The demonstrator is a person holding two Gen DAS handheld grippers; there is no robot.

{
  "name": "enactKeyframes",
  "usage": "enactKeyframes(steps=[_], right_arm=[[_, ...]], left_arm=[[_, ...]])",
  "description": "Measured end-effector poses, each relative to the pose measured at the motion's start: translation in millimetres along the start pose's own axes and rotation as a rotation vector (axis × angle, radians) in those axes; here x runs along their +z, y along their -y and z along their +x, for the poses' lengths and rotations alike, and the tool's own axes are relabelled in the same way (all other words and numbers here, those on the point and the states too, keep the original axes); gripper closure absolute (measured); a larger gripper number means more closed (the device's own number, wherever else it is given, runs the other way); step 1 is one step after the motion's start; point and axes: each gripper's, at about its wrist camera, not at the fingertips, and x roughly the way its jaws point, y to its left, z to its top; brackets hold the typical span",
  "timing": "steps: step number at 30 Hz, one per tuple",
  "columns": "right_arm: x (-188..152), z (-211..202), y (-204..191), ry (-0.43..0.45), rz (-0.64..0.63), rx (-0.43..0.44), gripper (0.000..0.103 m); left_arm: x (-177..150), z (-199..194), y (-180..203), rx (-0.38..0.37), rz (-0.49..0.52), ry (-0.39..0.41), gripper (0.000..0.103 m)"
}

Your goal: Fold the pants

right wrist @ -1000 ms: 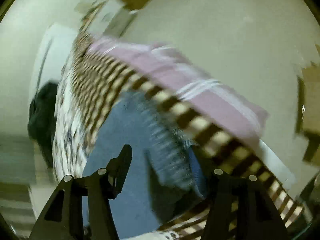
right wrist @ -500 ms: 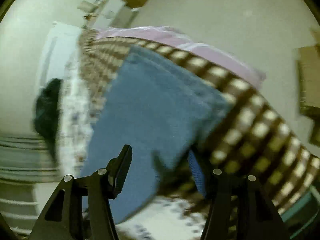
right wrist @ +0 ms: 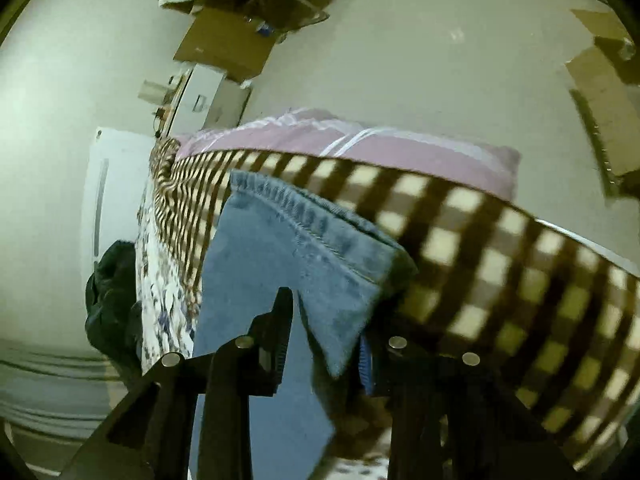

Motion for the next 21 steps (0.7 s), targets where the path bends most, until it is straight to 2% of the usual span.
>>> enactKeyframes(steps=[4, 5, 6, 9, 12, 17, 21], right_arm=[[3, 22, 0, -0.015, -0.009, 0.012, 0.067], [4, 24, -3, -0.011, -0.012, 0.008, 0.072], [5, 28, -15, -0.004, -0.018, 0.016, 0.091], [-2, 16, -55, 0.031, -0.093, 0.034, 0.091], [-17, -8, -93, 0.042, -0.19, 0.058, 0.092], [-74, -41, -171, 0.017, -0.394, 0.109, 0.092], [-139, -33, -232, -0.053, -0.515, 0.162, 0.092]], left_arm=[[5, 0, -3, 0.01, -0.003, -0.021, 0.0], [6, 0, -3, 0.01, -0.006, -0.024, 0.0], [7, 0, -3, 0.011, -0.006, -0.027, 0.0], [7, -8, -4, -0.005, -0.01, -0.018, 0.0], [11, -31, -14, -0.069, -0.033, 0.021, 0.0], [13, -82, -50, -0.096, -0.097, 0.107, 0.0], [5, -116, -101, -0.103, -0.165, 0.149, 0.0]])
